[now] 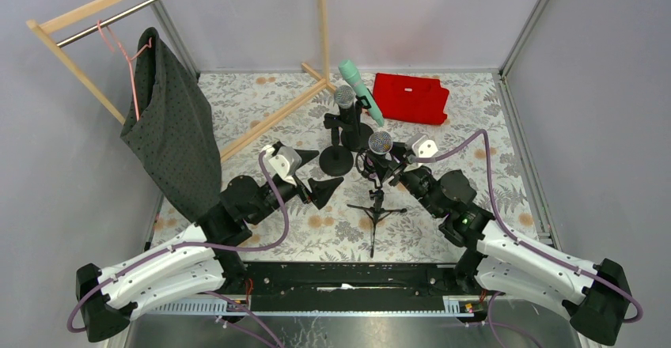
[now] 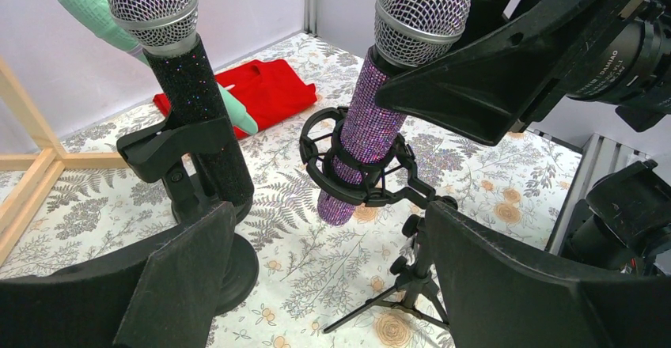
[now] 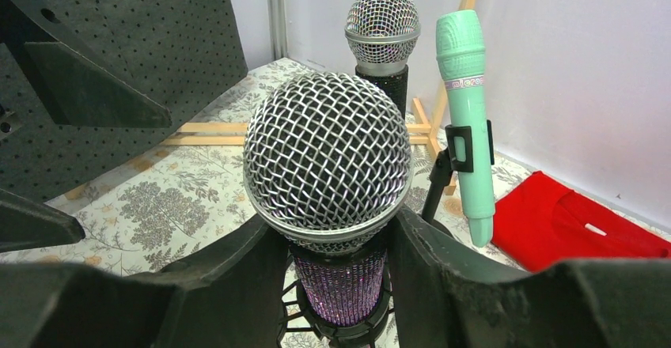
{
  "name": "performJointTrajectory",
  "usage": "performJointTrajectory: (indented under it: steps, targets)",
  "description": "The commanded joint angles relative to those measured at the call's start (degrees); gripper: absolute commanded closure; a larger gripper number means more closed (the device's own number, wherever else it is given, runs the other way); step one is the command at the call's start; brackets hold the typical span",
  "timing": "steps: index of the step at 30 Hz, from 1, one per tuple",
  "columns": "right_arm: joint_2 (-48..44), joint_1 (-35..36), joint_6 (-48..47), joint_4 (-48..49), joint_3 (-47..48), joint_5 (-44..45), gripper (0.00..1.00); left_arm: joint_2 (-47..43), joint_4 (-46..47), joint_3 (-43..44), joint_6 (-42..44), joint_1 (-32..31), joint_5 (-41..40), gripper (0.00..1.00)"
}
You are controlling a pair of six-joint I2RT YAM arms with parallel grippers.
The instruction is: Attach the microphones to the stand
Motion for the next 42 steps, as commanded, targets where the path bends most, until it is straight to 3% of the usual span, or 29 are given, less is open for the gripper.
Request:
performJointTrajectory:
  steps: [1,12,18,23,36,42]
  targets:
    - [0.3,0.4,-0.4,-0.4,-0.4,1.5,0.58,0.0,2.0,0.6,0.3,0.2,-0.7,0.06]
    - [0.8,0.4,-0.2,-1.1,-1.6,1.9,0.57,0.5,2.0,0.9,0.4,0.1,-0.6,0.06]
    - [-0.6,0.3,0.1,-1.4,-0.7,1.6,0.39,0.6,2.1,0.9,0.4,0.1,-0.6,0.06]
    - [-2.3,0.4,0.6,-2.3,0.7,0.2,0.30,0.4,2.1,0.9,0.5,0.1,-0.9,0.06]
    - [-9.8,0.4,-0.2,-10.9,1.1,-7.1,0.17,-0.8,3.7,-0.3,-0.8,0.1,-2.8,0.05]
    - [-13.9,0.4,1.0,-16.2,0.1,-8.6,0.15,-2.6,2.8,-0.1,-3.5,0.2,-8.2,0.04]
